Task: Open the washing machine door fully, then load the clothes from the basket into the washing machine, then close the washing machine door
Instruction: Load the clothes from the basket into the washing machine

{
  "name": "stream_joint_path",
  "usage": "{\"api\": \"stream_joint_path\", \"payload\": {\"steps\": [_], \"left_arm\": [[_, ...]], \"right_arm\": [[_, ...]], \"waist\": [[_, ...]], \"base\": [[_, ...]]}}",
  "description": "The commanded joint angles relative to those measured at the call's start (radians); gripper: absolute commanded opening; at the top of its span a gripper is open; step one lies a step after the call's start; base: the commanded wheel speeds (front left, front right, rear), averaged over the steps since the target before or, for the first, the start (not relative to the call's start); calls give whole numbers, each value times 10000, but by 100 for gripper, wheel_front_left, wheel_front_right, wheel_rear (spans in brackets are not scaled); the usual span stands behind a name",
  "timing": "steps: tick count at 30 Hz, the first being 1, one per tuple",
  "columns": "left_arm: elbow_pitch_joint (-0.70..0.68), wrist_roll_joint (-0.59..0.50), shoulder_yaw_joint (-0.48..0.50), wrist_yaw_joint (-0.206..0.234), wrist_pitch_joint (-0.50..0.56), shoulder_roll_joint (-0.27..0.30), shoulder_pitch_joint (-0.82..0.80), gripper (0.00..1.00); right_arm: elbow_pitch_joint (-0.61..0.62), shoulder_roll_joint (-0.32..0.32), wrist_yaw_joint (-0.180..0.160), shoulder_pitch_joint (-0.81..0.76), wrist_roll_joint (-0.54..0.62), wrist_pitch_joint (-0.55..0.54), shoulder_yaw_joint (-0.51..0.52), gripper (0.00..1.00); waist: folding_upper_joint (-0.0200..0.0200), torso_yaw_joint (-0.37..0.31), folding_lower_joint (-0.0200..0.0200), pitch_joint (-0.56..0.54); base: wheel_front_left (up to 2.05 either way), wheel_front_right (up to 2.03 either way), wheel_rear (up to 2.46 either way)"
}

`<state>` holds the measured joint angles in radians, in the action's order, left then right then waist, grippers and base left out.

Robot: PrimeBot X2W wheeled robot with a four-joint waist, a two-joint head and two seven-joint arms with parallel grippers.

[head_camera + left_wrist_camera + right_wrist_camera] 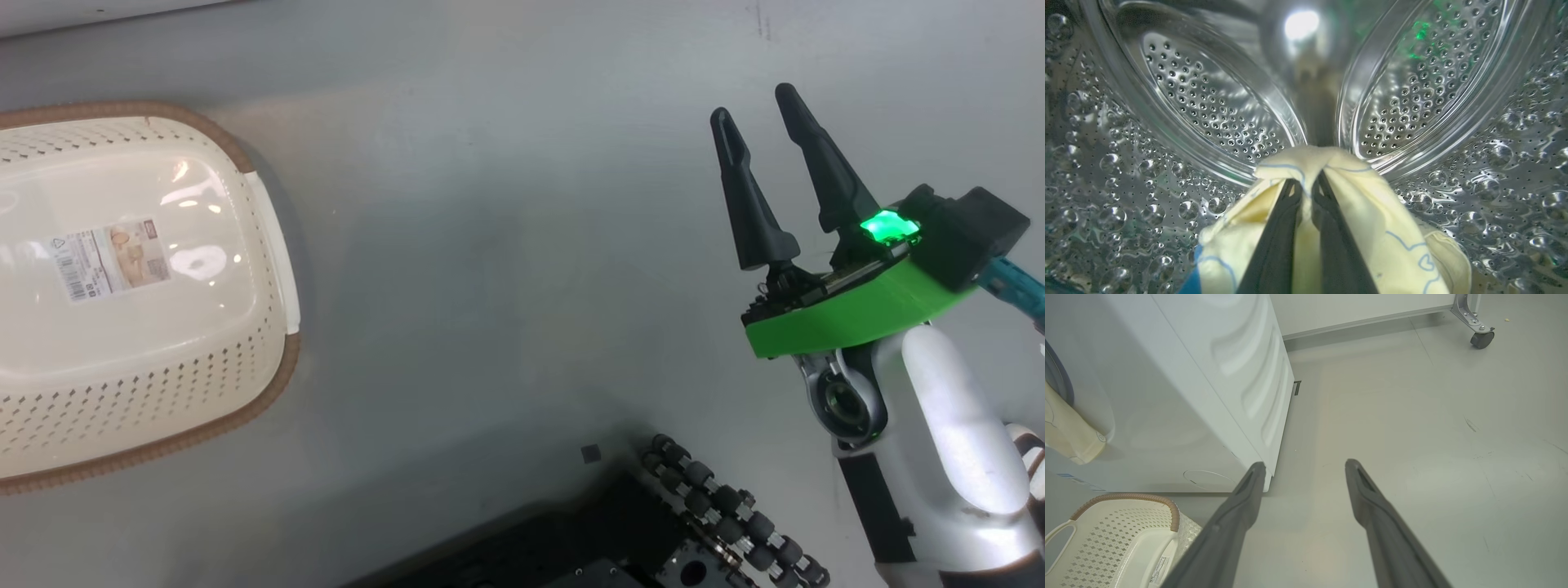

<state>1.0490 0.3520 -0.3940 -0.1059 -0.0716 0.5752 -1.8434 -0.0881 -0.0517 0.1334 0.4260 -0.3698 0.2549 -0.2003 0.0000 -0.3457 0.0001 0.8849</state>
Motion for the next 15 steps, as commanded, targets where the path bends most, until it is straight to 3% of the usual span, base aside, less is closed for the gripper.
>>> {"api": "stream_joint_path", "payload": {"steps": [1, 5, 6, 7, 8, 15], "left_arm": [[22, -47, 27, -37, -38, 237, -546, 0], [451, -43, -117, -81, -118, 69, -716, 0], [546, -15, -128, -90, -155, 18, -740, 42], [546, -15, -128, -90, -155, 18, -740, 42], [618, -25, -178, -102, -207, -27, -754, 100], [1119, 150, -317, -177, -731, -248, -562, 100]], "right_arm": [[195, 14, -27, -187, -85, 69, -157, 100], [250, 14, -27, -117, -55, 69, -141, 100], [259, 14, -27, -108, -41, 69, -131, 100], [259, 14, -27, -108, -41, 69, -131, 100], [263, 14, -27, -101, -24, 69, -112, 100], [241, 14, -27, -109, 249, 69, 71, 100]], "waist": [[0, 7, -1, 23], [0, 58, -1, 61], [0, 76, -1, 64], [0, 76, -1, 64], [0, 100, -1, 61], [0, 330, -1, -225]], "base": [[0, 0, 0], [0, 0, 0], [0, 0, 0], [0, 0, 0], [0, 0, 0], [0, 0, 0]]}}
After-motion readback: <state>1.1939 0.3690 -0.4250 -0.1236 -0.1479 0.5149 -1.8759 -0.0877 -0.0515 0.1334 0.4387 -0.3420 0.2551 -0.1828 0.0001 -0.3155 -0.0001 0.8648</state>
